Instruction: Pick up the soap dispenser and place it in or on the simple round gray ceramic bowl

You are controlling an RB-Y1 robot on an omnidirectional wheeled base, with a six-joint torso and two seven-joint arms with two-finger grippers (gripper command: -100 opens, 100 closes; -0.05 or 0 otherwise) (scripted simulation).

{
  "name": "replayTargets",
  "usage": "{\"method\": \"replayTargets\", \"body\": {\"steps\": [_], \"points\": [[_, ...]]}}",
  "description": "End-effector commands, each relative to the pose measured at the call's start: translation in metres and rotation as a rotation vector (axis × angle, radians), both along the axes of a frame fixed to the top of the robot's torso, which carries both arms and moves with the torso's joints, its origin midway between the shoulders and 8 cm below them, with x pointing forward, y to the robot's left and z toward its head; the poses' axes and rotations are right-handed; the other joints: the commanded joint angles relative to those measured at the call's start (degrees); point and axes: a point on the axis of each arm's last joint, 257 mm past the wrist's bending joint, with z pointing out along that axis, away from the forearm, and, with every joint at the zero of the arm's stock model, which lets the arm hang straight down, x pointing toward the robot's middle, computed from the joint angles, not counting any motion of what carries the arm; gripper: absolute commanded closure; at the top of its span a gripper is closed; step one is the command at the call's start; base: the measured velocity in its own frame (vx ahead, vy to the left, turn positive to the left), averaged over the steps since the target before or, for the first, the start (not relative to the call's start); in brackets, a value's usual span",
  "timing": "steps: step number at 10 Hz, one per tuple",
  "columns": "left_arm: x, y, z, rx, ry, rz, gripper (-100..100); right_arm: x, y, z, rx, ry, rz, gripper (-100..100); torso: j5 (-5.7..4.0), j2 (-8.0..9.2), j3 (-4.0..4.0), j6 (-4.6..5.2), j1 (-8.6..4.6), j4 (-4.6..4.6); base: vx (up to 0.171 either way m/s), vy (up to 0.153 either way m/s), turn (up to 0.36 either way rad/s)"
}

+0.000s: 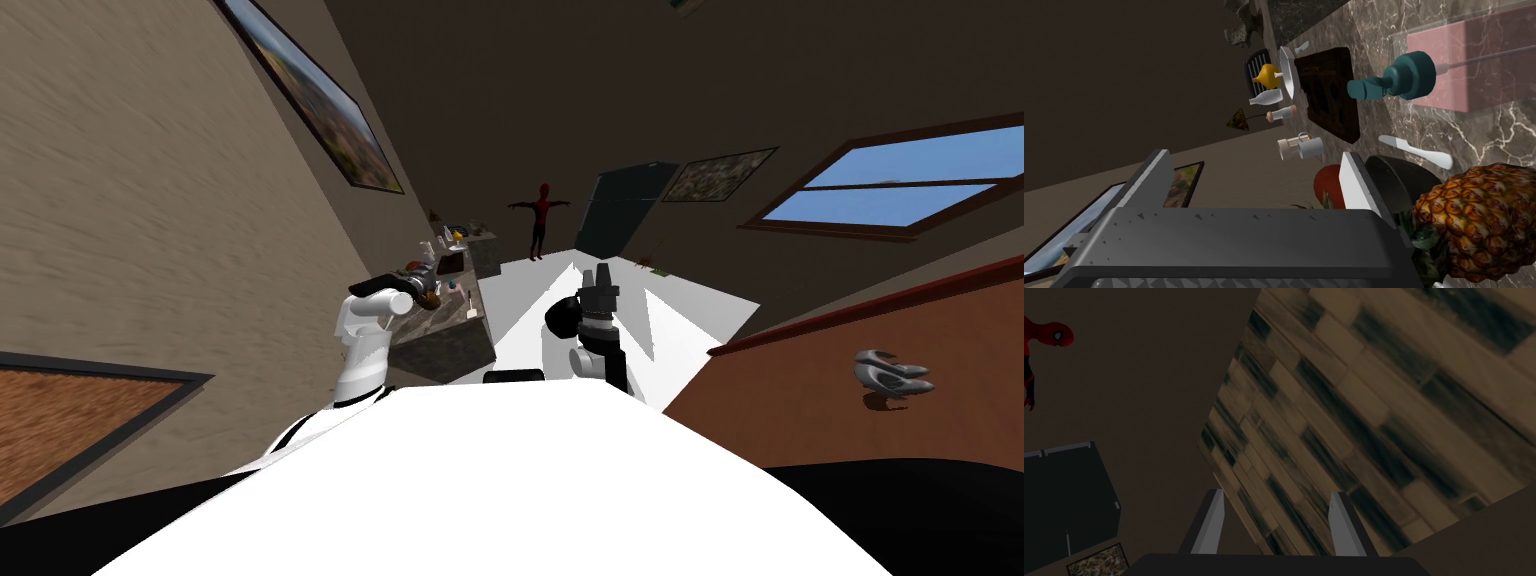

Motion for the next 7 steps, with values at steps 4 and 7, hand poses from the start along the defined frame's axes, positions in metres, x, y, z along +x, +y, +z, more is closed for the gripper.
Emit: {"method": "replayTargets", "body": {"steps": [4, 7], "points": [[0.01, 0.009, -0.009, -0.005, 0.105, 0.008, -100, 0.0, 0.0, 0.0, 0.0, 0.0, 0.0, 0, 0.0, -0.03, -0.02, 0.0, 0.01, -0.01, 0.031, -0.028, 0.037], [0.011, 0.014, -0.019, -0.009, 0.176, 0.012, -100, 0.0, 0.0, 0.0, 0.0, 0.0, 0.0, 0, 0.01, 0.01, 0.0, 0.0, 0.02, 0.0, 0.024, -0.028, 0.03]]}}
